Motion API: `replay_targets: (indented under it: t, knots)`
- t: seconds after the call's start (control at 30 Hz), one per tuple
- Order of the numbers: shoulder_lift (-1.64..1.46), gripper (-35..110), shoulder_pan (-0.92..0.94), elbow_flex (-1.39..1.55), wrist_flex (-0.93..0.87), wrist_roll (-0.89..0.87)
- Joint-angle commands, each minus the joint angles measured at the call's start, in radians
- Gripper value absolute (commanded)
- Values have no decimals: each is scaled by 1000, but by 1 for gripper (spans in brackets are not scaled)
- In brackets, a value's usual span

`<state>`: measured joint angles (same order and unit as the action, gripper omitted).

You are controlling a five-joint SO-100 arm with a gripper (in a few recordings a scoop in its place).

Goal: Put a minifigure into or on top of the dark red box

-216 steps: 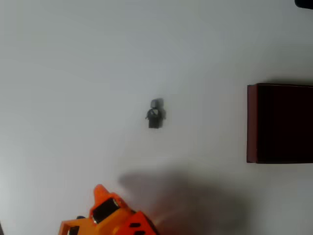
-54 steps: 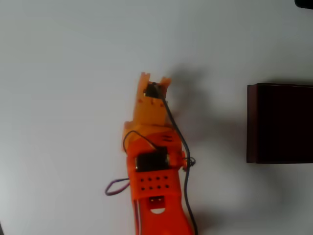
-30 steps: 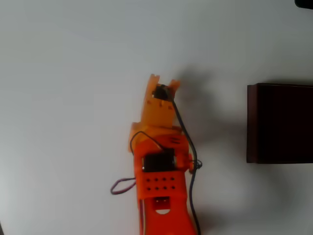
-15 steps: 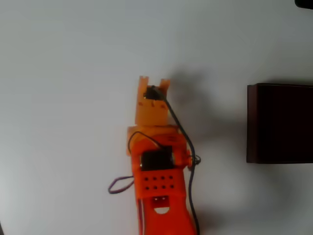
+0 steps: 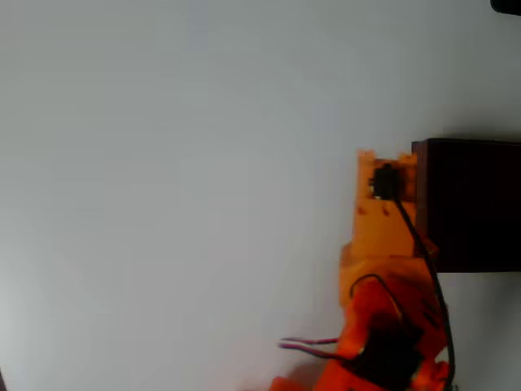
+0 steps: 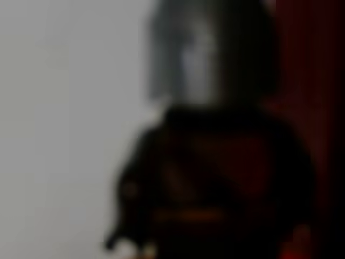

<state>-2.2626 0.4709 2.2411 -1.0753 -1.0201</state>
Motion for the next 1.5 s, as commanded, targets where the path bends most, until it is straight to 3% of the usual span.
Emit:
replay_targets:
  t: [0.0,0.37,0.53,0.7,0.9,1.2,1.4,1.47]
  knots:
    - [-11,0,112,-69,-11,77]
    - [402,0,273,-394,-20,241]
    - [541,8,308,-502,-54,281]
    - [568,19,310,-492,-49,287]
    - [405,20,247,-423,-75,351]
    - [-195,21,-40,-132,-152,541]
    - [-549,1,-472,28,-166,764]
    - [-630,0,-615,87,-143,813]
